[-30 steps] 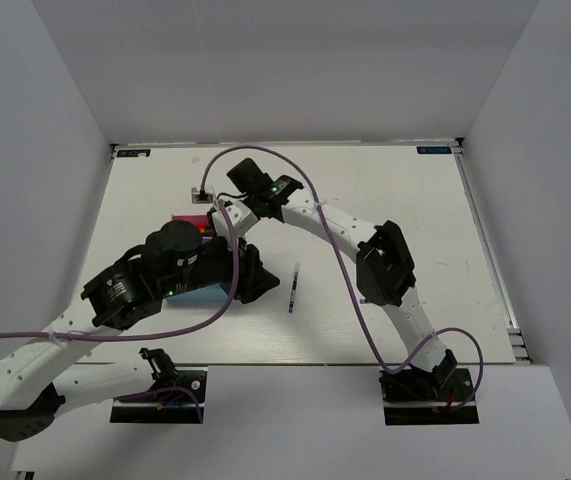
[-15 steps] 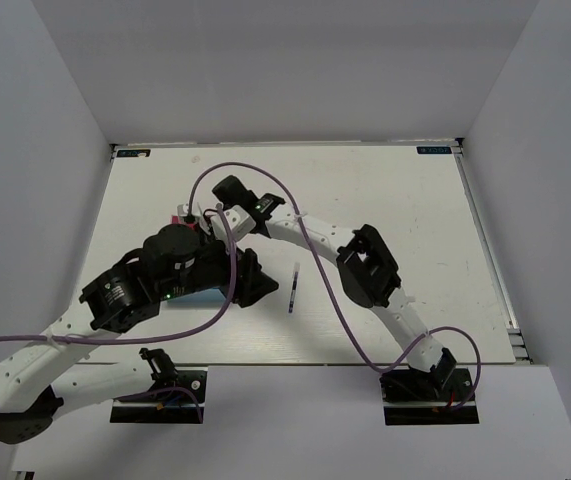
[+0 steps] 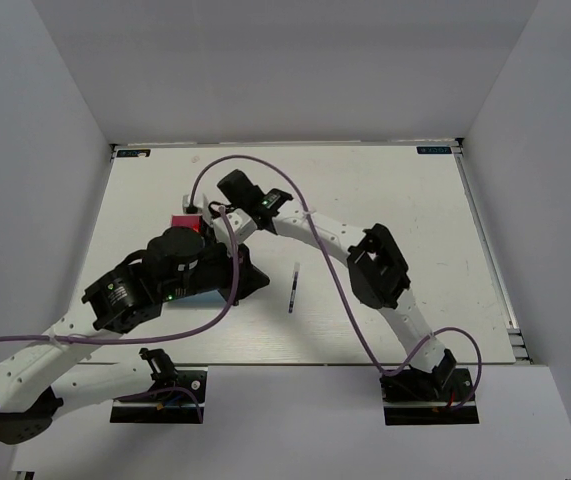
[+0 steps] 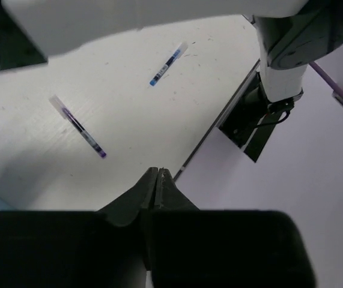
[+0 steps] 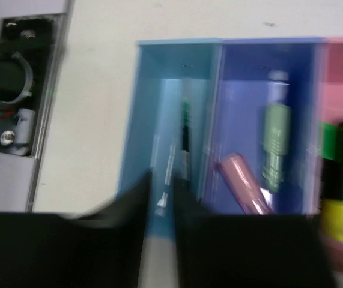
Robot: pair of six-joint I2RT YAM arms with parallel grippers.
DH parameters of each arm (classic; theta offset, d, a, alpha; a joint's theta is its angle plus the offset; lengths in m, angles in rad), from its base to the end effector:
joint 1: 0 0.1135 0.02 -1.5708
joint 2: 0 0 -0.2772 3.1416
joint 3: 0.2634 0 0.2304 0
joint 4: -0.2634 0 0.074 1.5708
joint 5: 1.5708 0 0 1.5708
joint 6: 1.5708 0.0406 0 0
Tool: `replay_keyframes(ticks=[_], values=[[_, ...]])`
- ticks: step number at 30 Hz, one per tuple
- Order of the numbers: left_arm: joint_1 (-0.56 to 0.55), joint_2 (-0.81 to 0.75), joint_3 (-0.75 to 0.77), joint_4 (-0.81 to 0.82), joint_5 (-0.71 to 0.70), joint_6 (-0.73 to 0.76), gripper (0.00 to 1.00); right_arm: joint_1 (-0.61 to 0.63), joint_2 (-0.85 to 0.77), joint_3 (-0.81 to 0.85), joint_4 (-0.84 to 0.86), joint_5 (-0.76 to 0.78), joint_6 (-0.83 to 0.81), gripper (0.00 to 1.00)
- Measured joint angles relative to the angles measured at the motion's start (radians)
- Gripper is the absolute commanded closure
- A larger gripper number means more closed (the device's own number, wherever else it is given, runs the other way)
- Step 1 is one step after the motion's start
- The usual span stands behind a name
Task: Sort the stationery into containers
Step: Pick up the pen from the center of the board.
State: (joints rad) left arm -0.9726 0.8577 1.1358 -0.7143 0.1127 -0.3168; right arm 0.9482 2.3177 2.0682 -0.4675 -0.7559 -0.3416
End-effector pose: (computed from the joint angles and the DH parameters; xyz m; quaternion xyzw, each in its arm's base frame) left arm 0.0749 -0.1180 0.3936 0.2998 0.7874 -0.3604 0.4003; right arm 0.2787 0.4360 0.2521 -0.6307 0.5843 0.4355 0.2669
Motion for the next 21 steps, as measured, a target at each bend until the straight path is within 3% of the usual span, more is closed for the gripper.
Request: replay_keyframes(ticks=[2, 3, 6, 8, 9, 10, 12, 18, 21], values=[[0.000, 0.007, 0.000, -0.007, 0.001, 0.002, 0.91, -0.015, -0.056, -0.029, 0.000, 0.091, 0.056, 1.00], [0.000, 0.013, 0.000, -0.010, 0.001, 0.002, 0.85, -0.024, -0.089, -0.049, 0.002, 0.139, 0.081, 1.00], [-0.001, 0.053, -0.014, 0.002, 0.001, 0.002, 0.52, -0.062, -0.196, -0.108, -0.011, 0.359, 0.137, 1.00], [-0.007, 0.105, -0.040, 0.014, -0.014, -0.017, 0.44, -0.105, -0.247, -0.124, -0.049, 0.491, 0.166, 1.00], [-0.016, 0.142, -0.046, 0.016, -0.030, -0.026, 0.41, -0.131, -0.269, -0.138, -0.072, 0.552, 0.180, 0.98], [-0.030, 0.189, -0.047, 0.016, -0.056, -0.036, 0.39, -0.164, -0.288, -0.162, -0.099, 0.603, 0.193, 0.79], [-0.061, 0.310, -0.043, 0.016, -0.125, -0.058, 0.38, -0.237, -0.327, -0.242, -0.140, 0.681, 0.221, 0.69], [-0.086, 0.688, 0.062, -0.059, -0.310, -0.164, 0.37, -0.494, -0.494, -0.689, -0.207, 0.758, 0.261, 0.67], [-0.085, 0.833, 0.164, -0.099, -0.377, -0.215, 0.37, -0.565, -0.624, -0.841, -0.236, 0.752, 0.269, 0.68]])
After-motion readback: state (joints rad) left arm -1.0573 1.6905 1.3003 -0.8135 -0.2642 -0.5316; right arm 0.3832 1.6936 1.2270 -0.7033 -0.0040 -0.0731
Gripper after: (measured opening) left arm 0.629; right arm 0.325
